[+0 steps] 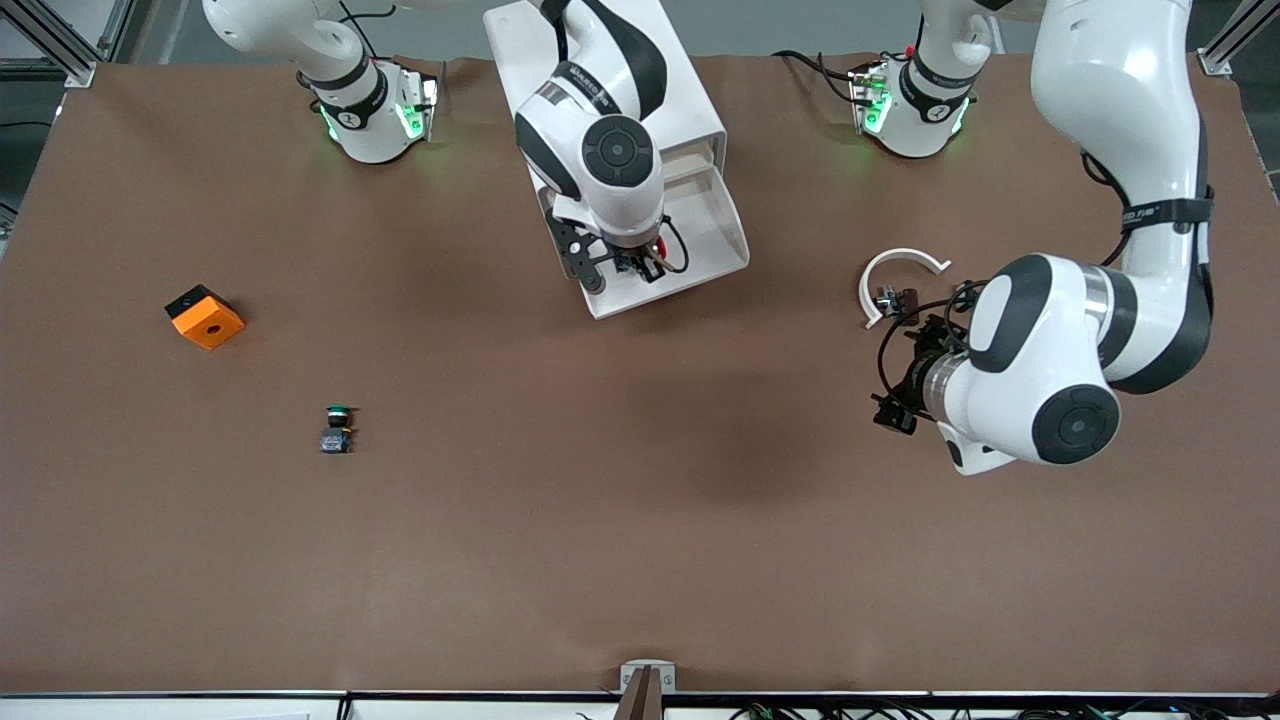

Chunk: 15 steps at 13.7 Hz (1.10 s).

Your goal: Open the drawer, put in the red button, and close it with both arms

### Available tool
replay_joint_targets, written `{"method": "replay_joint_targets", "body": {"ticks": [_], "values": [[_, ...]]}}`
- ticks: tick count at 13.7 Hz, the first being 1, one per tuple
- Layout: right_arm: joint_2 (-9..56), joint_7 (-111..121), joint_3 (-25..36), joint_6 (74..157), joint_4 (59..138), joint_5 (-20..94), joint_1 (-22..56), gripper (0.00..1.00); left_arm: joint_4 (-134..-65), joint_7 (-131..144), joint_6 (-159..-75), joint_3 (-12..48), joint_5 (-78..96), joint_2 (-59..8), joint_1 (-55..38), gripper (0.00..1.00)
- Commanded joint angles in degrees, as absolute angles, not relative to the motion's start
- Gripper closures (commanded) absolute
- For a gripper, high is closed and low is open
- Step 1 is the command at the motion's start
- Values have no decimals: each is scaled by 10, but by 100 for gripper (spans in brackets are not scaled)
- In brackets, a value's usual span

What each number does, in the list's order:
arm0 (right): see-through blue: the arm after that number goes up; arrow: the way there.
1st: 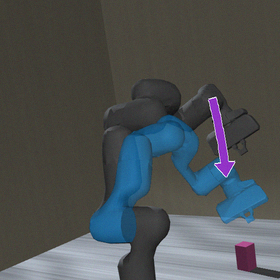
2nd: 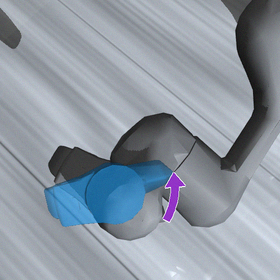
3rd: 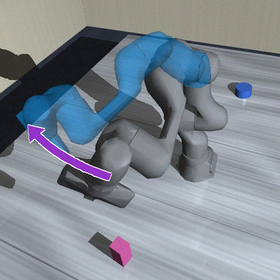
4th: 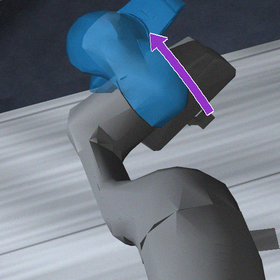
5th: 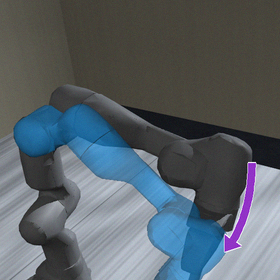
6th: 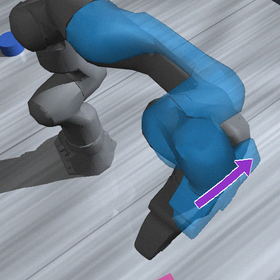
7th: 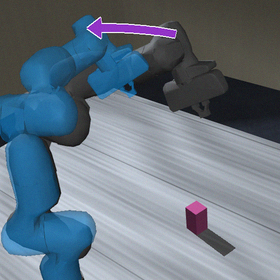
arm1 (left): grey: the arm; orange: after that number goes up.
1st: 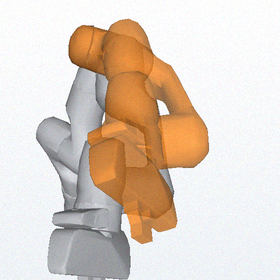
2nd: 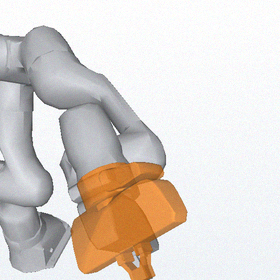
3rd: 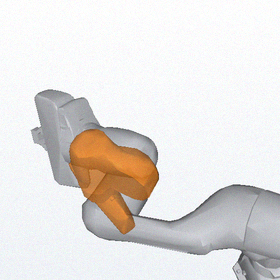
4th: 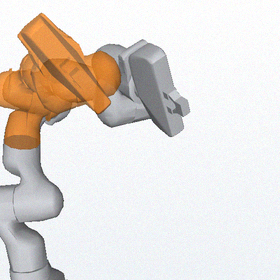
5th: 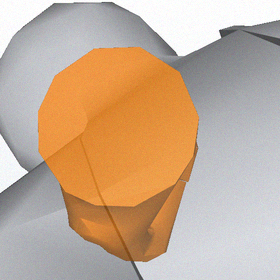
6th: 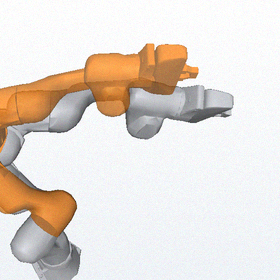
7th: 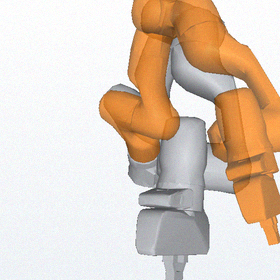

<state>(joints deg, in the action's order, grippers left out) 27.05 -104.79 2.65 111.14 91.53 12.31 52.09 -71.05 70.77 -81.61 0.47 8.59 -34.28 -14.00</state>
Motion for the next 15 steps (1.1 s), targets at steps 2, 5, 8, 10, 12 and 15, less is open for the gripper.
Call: {"method": "replay_joint_targets", "body": {"ticks": [2, 5, 8, 10, 12, 15], "values": [[291, -1056, 33, 1121, 904, 134, 538, 65, -757, 601, -834, 8, 55, -302, -147, 0], [284, -1053, 33, 1113, 904, 134, 534, 0, -853, 564, -922, 71, 1, -271, -147, 0], [236, -1038, 39, 1023, 872, 134, 509, 0, -946, 561, -1024, 118, -10, -251, -146, 0], [196, -973, 39, 916, 835, 134, 458, 0, -962, 561, -1068, 153, -10, -259, -149, 0], [144, -874, 39, 834, 829, 133, 400, 0, -963, 573, -1099, 176, -8, -278, -167, 0], [92, -683, 40, 756, 840, 126, 304, 0, -958, 588, -1135, 176, 1, -307, -220, 0]]}}
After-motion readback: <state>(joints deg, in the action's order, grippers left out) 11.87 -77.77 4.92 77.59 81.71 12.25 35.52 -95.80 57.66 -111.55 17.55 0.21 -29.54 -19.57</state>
